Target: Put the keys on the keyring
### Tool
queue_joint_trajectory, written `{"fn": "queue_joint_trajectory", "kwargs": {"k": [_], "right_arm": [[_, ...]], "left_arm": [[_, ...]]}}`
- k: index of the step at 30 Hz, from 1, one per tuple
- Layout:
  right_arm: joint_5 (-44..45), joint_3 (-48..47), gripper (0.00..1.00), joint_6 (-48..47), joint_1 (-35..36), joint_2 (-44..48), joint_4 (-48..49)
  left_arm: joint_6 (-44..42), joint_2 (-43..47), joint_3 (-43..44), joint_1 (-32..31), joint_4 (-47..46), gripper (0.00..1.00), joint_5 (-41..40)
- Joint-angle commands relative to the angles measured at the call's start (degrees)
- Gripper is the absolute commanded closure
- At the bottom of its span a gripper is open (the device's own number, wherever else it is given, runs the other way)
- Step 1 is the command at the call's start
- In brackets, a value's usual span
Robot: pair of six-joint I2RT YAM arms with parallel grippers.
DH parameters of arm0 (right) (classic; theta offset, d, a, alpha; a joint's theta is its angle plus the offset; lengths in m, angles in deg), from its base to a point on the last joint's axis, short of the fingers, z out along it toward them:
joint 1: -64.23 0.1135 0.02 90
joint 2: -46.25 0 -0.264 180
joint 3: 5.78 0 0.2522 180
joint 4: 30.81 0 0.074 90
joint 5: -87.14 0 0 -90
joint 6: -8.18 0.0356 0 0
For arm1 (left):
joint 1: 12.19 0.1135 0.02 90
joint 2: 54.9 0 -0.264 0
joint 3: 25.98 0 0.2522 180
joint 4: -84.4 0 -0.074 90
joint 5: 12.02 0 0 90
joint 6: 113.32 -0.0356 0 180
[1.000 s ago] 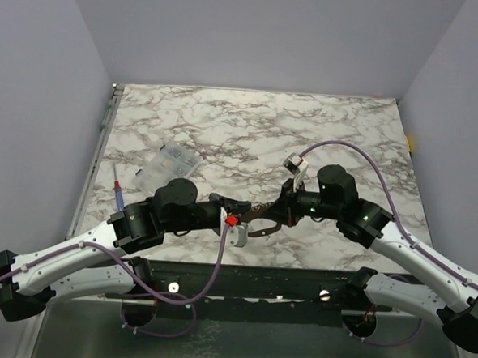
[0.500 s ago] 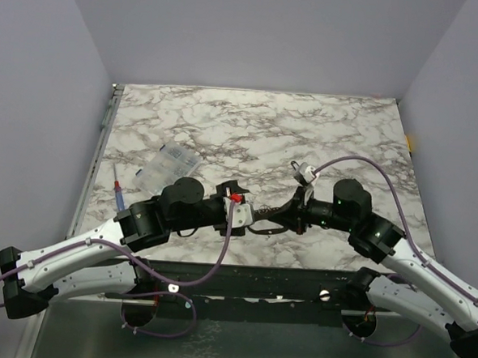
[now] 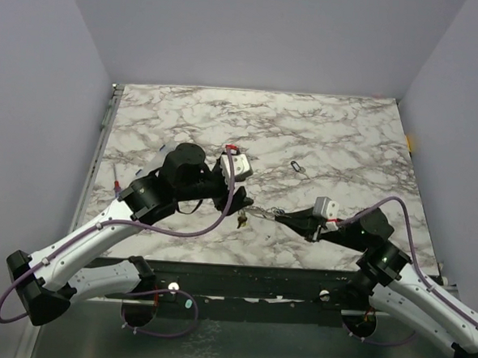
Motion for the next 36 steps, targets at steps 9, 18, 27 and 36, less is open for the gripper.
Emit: {"fn": "queue_joint_trajectory", "kwargs": {"k": [9,18,27,36], "right_arm": [[-1.58,1.84,0.99,-18.62,0.19,-0.59,5.51],[-0.36,1.38,0.99,-17.13,0.20,-2.18,5.64],[-1.35,1.42,0.99,-16.56,0.21,-2.68,6.20],[-1.44,1.38,0.99,-16.26,0.20,-2.33,5.83]], "left_arm": [[8.79,0.50,-3.66,2.14,-8.62,0.49,15.76],[11.37,0.08,-6.88,0.02,-14.03,0.61,12.31],[11.19,-3.37,-6.54,-4.46,-16.18,0.73,7.45],[10.01,-5.16,-6.24,-5.91,-16.64,0.80,5.50]]}}
